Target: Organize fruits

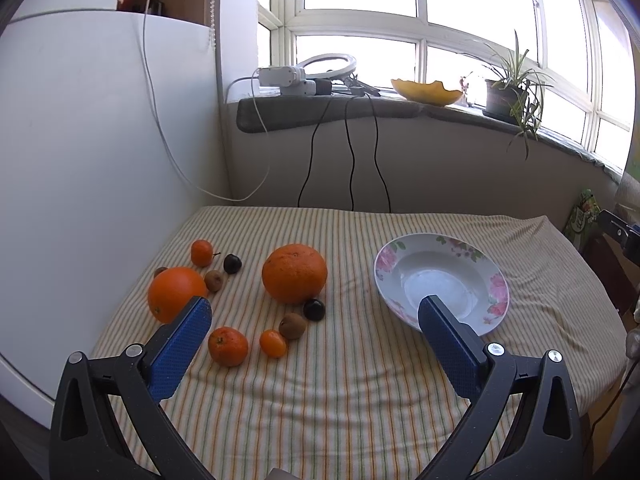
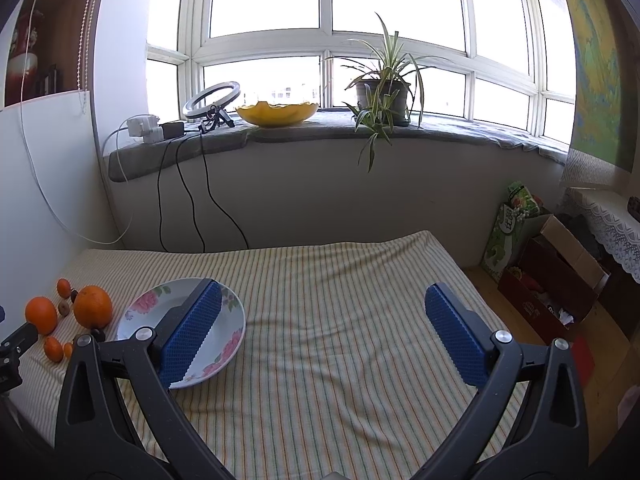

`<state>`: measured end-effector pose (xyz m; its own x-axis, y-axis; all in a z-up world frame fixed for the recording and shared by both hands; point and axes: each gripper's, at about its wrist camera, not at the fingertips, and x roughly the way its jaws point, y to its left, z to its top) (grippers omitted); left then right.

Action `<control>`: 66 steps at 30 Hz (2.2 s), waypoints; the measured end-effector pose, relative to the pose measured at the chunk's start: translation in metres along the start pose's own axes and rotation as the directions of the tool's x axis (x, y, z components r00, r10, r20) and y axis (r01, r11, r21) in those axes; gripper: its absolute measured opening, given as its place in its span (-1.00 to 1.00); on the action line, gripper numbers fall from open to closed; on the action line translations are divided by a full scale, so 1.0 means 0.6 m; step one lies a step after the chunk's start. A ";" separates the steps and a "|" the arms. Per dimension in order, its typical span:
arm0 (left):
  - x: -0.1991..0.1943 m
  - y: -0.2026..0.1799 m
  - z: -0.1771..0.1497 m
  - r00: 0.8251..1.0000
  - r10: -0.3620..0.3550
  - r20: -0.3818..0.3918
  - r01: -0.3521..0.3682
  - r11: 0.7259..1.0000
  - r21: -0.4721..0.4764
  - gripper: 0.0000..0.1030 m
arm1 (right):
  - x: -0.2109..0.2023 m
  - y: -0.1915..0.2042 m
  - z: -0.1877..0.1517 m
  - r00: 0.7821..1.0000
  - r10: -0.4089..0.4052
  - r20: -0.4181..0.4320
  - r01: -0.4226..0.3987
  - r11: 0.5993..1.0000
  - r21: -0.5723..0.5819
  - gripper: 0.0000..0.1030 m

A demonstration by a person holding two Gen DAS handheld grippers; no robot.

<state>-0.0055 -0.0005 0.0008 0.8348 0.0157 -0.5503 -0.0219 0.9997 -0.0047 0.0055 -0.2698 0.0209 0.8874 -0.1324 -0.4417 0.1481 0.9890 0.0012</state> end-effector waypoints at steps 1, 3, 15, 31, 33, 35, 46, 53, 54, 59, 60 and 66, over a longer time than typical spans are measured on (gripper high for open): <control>0.001 0.000 0.000 1.000 0.001 -0.001 -0.001 1.000 -0.001 0.99 | 0.000 0.000 0.000 1.000 0.000 0.000 0.000 1.000 -0.001 1.00; 0.002 0.002 -0.001 1.000 0.001 -0.002 -0.001 1.000 -0.005 0.99 | 0.000 0.000 0.000 1.000 0.000 0.001 0.000 1.000 0.000 1.00; 0.000 -0.002 0.000 1.000 0.001 0.004 -0.002 1.000 0.006 0.99 | 0.000 0.005 -0.003 1.000 0.003 0.004 -0.003 1.000 0.002 1.00; -0.004 -0.003 0.001 1.000 0.000 0.009 0.000 1.000 0.004 0.99 | 0.000 0.006 0.003 1.000 0.009 0.005 -0.009 1.000 -0.003 1.00; -0.003 -0.003 0.001 1.000 0.000 0.009 0.000 1.000 0.004 0.99 | 0.000 0.007 0.003 1.000 0.011 0.004 -0.011 1.000 -0.003 1.00; -0.003 -0.003 0.001 1.000 0.001 0.009 -0.001 1.000 0.004 0.99 | 0.000 0.009 0.003 1.000 0.012 0.005 -0.012 1.000 -0.008 1.00; -0.005 0.000 0.004 1.000 0.001 0.010 -0.001 1.000 0.003 0.99 | -0.001 0.015 0.004 1.000 0.013 0.007 -0.013 1.000 -0.015 1.00; -0.002 0.003 0.003 1.000 -0.005 0.005 0.005 1.000 -0.004 0.99 | -0.001 0.018 0.005 1.000 0.015 0.007 -0.015 1.000 -0.017 1.00; -0.001 0.004 0.003 1.000 -0.006 0.003 0.006 1.000 -0.007 0.99 | 0.000 0.019 0.005 1.000 0.018 0.006 -0.018 1.000 -0.016 1.00; 0.009 0.019 -0.002 1.000 -0.019 -0.025 0.018 0.999 -0.034 0.99 | 0.010 0.025 0.005 0.997 0.071 0.001 -0.071 0.997 -0.006 1.00; 0.010 0.023 -0.004 0.999 -0.018 -0.030 0.017 0.999 -0.039 0.99 | 0.014 0.027 0.005 0.996 0.086 -0.004 -0.086 0.996 -0.006 1.00; 0.022 0.047 -0.021 0.998 -0.006 -0.063 0.003 0.999 -0.052 0.75 | 0.042 0.050 0.004 0.970 0.238 -0.054 -0.239 0.971 -0.009 1.00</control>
<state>-0.0022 0.0275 -0.0168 0.7989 0.0087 -0.6014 -0.0481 0.9976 -0.0495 0.0334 -0.2439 0.0118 0.8721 0.1105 -0.4766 -0.0721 0.9926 0.0982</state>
